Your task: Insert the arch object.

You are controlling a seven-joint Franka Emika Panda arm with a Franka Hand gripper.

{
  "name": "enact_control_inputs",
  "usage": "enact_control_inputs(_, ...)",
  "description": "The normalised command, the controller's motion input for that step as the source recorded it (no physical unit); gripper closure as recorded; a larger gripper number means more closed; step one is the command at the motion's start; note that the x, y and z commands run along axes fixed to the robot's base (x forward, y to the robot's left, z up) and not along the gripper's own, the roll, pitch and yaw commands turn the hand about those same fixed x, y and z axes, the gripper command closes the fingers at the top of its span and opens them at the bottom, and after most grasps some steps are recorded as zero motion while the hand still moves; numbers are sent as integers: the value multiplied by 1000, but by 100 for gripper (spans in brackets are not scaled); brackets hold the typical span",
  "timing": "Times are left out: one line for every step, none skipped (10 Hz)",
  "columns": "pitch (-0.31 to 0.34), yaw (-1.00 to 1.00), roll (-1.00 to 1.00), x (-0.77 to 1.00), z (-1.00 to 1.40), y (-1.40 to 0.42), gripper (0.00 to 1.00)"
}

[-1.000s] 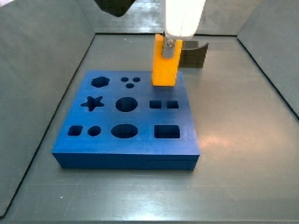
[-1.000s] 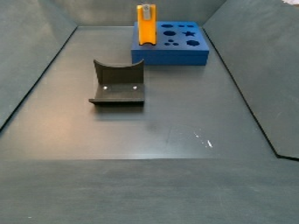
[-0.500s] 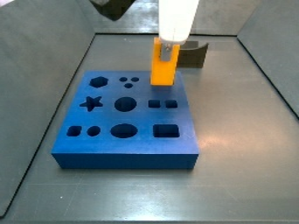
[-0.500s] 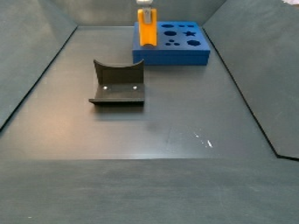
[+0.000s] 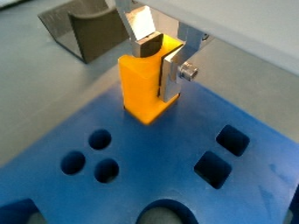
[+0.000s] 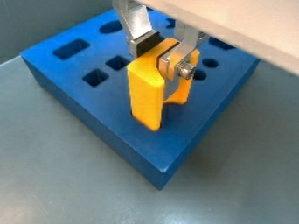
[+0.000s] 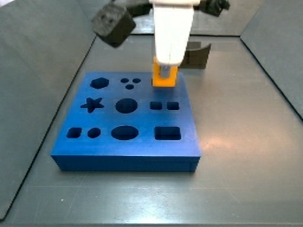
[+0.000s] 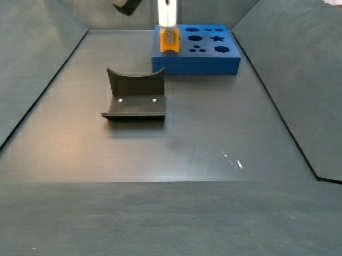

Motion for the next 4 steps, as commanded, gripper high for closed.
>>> enact_control_inputs(-253,0,-93,-91,-463,0,100)
enact_control_inputs(-190,0,-53,-143,-194,0,100)
enact_control_inputs(-137,0,-91,-69,-51,26,100)
enact_control_inputs(0,0,0,0,0,0,100)
